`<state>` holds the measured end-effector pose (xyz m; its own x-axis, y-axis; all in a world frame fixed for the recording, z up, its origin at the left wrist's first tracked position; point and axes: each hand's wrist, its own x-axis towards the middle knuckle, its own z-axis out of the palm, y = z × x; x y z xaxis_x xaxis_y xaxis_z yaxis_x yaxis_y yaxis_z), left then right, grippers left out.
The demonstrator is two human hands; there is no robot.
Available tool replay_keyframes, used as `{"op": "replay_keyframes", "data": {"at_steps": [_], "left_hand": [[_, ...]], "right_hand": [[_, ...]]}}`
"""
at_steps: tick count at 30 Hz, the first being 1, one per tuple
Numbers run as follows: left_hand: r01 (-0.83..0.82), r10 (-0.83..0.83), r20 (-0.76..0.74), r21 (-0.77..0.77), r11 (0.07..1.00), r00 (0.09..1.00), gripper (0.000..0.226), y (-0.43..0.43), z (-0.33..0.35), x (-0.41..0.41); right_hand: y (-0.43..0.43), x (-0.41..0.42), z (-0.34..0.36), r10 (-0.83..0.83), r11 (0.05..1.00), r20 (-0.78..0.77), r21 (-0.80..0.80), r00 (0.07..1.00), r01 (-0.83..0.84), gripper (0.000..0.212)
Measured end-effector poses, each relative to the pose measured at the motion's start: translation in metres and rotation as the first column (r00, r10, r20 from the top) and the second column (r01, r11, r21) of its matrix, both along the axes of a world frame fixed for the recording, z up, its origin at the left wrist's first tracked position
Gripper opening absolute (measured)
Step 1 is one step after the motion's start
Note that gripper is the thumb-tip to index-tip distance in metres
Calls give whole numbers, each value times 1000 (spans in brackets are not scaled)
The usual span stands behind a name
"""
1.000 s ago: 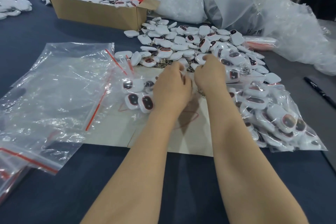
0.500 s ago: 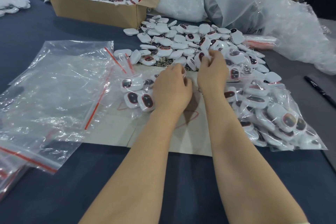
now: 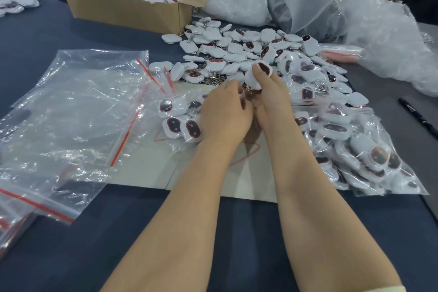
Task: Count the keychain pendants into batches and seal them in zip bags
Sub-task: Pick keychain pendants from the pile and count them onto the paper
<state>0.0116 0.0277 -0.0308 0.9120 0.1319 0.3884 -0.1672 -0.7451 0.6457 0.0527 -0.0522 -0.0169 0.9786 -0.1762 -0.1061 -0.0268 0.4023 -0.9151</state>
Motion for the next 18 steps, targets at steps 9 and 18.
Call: {"op": "replay_keyframes", "data": {"at_steps": [9, 18], "left_hand": [[-7, 7, 7, 11, 1000, 1000, 20, 0, -1, 2], [-1, 1, 10, -8, 1000, 1000, 17, 0, -2, 3]], "right_hand": [[3, -1, -5, 71, 976, 79, -212, 994, -52, 9], [1, 4, -9, 54, 979, 21, -197, 998, -49, 26]]}}
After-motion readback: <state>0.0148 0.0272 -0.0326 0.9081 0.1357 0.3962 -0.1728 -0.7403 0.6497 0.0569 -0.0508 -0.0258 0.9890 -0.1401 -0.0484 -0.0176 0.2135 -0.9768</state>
